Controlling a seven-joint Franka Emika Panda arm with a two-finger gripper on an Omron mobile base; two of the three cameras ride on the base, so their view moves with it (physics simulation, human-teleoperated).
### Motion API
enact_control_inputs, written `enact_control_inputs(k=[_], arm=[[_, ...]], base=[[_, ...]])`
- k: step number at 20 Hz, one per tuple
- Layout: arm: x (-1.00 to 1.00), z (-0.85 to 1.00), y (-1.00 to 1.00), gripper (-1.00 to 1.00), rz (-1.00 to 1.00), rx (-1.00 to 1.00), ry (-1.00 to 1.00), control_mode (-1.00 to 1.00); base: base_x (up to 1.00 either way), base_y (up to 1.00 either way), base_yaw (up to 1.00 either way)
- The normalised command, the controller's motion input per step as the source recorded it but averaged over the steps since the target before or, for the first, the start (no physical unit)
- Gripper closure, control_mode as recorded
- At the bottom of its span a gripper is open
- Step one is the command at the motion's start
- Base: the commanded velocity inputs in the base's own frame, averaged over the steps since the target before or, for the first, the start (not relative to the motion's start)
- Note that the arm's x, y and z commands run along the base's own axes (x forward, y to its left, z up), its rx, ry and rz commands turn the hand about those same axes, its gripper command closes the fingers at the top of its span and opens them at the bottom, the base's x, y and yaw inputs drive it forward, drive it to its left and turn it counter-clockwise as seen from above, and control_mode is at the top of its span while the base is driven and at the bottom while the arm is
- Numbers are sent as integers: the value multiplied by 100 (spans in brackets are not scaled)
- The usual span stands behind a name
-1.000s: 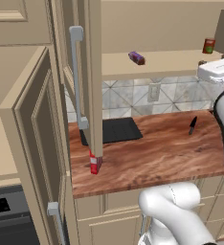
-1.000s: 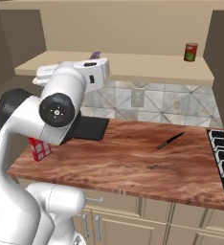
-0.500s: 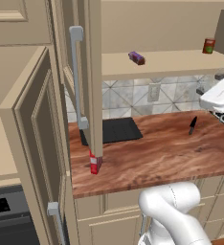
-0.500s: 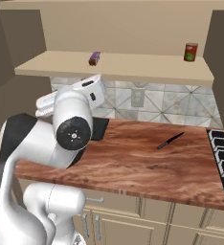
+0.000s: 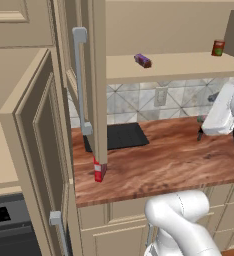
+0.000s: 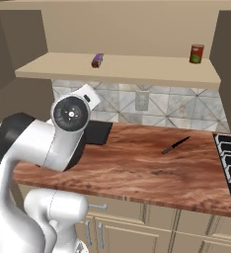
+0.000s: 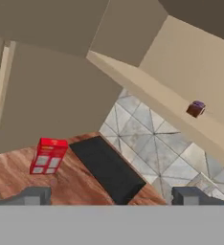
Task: Pick the boxed food and bar from the counter and place them in the cabinets closest to them.
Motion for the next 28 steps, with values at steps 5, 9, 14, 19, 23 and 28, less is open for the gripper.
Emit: enact_control_inputs(k=[5, 9, 14, 19, 23, 28], arm=[[0, -77, 30, -100, 7, -28, 17, -100], [6, -72, 34, -100, 7, -22, 13, -100], [13, -56, 23, -100, 9, -9, 6, -100], [16, -34, 15, -100, 8, 1, 0, -100], [18, -27, 15, -100, 7, 4, 0, -100], [20, -26, 23, -100, 6, 6, 0, -100]], base=[[0, 0, 0], [0, 0, 0], [0, 0, 0], [0, 0, 0], [0, 0, 0], [0, 0, 0]])
